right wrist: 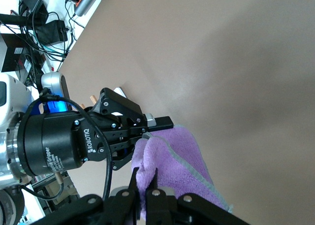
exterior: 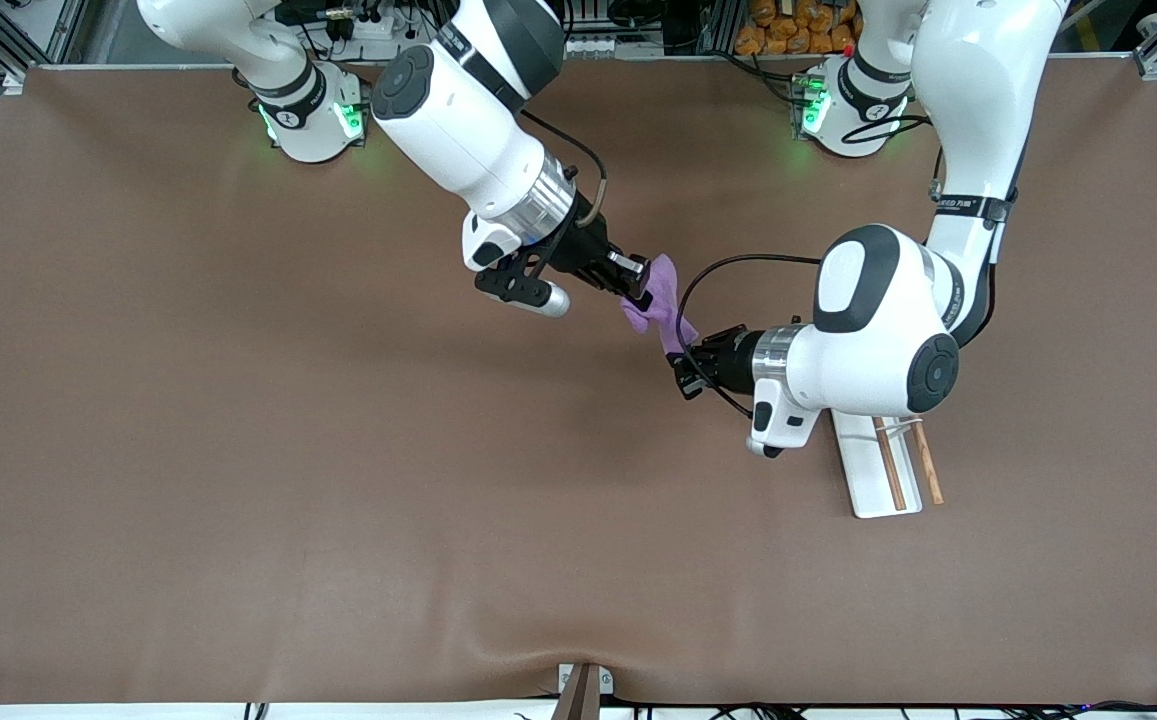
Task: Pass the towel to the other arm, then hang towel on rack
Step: 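Grasp the towel with the left gripper beside the right gripper, then carry the towel to the rack while the right gripper withdraws, then drape the towel over the wooden dowels with the left gripper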
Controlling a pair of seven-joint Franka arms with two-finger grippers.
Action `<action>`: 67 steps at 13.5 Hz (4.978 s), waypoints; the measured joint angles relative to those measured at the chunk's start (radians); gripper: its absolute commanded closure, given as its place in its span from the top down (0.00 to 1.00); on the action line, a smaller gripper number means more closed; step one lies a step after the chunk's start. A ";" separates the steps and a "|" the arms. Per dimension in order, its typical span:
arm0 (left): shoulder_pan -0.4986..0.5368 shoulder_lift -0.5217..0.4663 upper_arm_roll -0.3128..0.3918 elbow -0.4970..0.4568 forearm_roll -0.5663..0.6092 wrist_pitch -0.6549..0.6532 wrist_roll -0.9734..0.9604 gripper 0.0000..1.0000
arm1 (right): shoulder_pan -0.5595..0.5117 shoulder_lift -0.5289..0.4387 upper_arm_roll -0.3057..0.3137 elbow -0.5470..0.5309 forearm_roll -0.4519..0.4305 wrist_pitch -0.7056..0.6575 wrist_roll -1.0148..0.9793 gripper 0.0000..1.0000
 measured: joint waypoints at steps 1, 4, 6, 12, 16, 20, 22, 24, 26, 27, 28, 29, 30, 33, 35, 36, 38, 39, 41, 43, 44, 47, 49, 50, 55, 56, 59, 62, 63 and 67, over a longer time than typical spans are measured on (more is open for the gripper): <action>0.000 0.000 0.001 0.001 0.000 0.000 0.000 0.00 | 0.000 0.000 0.000 0.000 0.000 0.000 0.000 0.00; 0.009 -0.001 0.005 0.013 0.000 0.000 0.000 0.00 | 0.000 0.000 0.000 0.000 0.000 0.001 0.000 0.00; 0.024 -0.009 0.007 0.024 0.000 0.000 0.000 0.00 | 0.000 0.000 -0.001 0.000 0.000 0.002 0.000 1.00; 0.084 -0.056 0.011 0.029 0.000 -0.001 0.001 0.00 | 0.000 0.000 -0.002 0.000 0.000 0.003 0.000 1.00; 0.116 -0.076 0.012 0.030 0.000 -0.001 0.073 0.00 | -0.002 0.000 -0.014 0.000 -0.001 0.003 -0.001 1.00; 0.141 -0.095 0.013 0.030 0.000 -0.001 0.217 0.00 | -0.035 -0.004 -0.024 0.000 -0.003 -0.033 -0.060 1.00; 0.159 -0.101 0.014 0.030 0.016 -0.001 0.326 0.00 | -0.075 -0.012 -0.026 0.001 -0.003 -0.107 -0.169 1.00; 0.182 -0.102 0.014 0.030 0.033 -0.001 0.456 0.00 | -0.134 -0.029 -0.027 0.003 -0.003 -0.197 -0.288 1.00; 0.208 -0.102 0.016 0.030 0.039 -0.001 0.594 0.00 | -0.200 -0.052 -0.030 0.004 -0.019 -0.309 -0.416 1.00; 0.220 -0.102 0.016 0.030 0.059 -0.001 0.670 0.00 | -0.238 -0.065 -0.032 0.004 -0.056 -0.377 -0.473 1.00; 0.228 -0.102 0.016 0.030 0.106 -0.001 0.735 0.00 | -0.279 -0.080 -0.033 0.005 -0.116 -0.452 -0.523 1.00; 0.232 -0.102 0.016 0.030 0.159 -0.001 0.770 0.00 | -0.318 -0.094 -0.033 0.006 -0.181 -0.519 -0.568 1.00; 0.237 -0.106 0.016 0.031 0.196 -0.001 0.783 0.00 | -0.354 -0.107 -0.033 0.006 -0.229 -0.580 -0.616 1.00; 0.292 -0.130 0.017 0.031 0.225 -0.071 0.785 0.00 | -0.459 -0.154 -0.034 0.006 -0.325 -0.753 -0.763 1.00; 0.338 -0.138 0.018 0.031 0.226 -0.117 0.780 0.00 | -0.548 -0.208 -0.035 0.000 -0.354 -0.835 -0.881 1.00; 0.357 -0.138 0.019 0.030 0.226 -0.136 0.766 0.00 | -0.600 -0.241 -0.036 -0.004 -0.368 -0.873 -0.946 1.00; 0.379 -0.138 0.019 0.028 0.235 -0.163 0.670 0.00 | -0.675 -0.302 -0.037 -0.009 -0.424 -0.935 -1.042 1.00; 0.380 -0.138 0.018 0.027 0.253 -0.166 0.605 0.00 | -0.690 -0.328 -0.037 -0.011 -0.454 -0.960 -1.059 1.00; 0.378 -0.138 0.013 0.026 0.274 -0.169 0.516 0.00 | -0.702 -0.371 -0.038 -0.013 -0.483 -0.998 -1.062 1.00; 0.378 -0.136 0.014 0.024 0.276 -0.170 0.472 0.00 | -0.714 -0.398 -0.050 -0.016 -0.491 -1.030 -1.060 1.00; 0.378 -0.132 0.014 0.021 0.276 -0.170 0.446 0.00 | -0.719 -0.407 -0.063 -0.017 -0.491 -1.037 -1.060 1.00; 0.383 -0.104 0.017 0.016 0.281 -0.170 0.377 0.00 | -0.727 -0.421 -0.078 -0.022 -0.491 -1.037 -1.011 1.00; 0.392 -0.081 0.020 0.015 0.282 -0.170 0.357 0.00 | -0.726 -0.422 -0.074 -0.026 -0.490 -1.033 -0.964 1.00; 0.394 -0.073 0.024 0.015 0.290 -0.170 0.352 0.00 | -0.726 -0.422 -0.074 -0.028 -0.490 -1.028 -0.957 1.00; 0.397 -0.066 0.032 0.015 0.349 -0.170 0.350 0.00 | -0.726 -0.421 -0.073 -0.034 -0.490 -1.011 -0.948 1.00; 0.397 -0.064 0.032 0.015 0.349 -0.170 0.350 0.00 | -0.726 -0.421 -0.074 -0.034 -0.490 -1.009 -0.948 1.00; 0.397 -0.056 0.034 0.022 0.349 -0.168 0.350 0.00 | -0.726 -0.421 -0.074 -0.034 -0.490 -1.008 -0.947 1.00; 0.394 -0.054 0.033 0.035 0.349 -0.168 0.349 0.00 | -0.726 -0.421 -0.075 -0.034 -0.490 -1.008 -0.947 1.00; 0.393 -0.053 0.032 0.038 0.349 -0.167 0.349 0.00 | -0.726 -0.421 -0.075 -0.034 -0.490 -1.007 -0.946 1.00; 0.389 -0.043 0.029 0.059 0.349 -0.158 0.348 0.00 | -0.731 -0.421 -0.078 -0.034 -0.490 -1.007 -0.943 1.00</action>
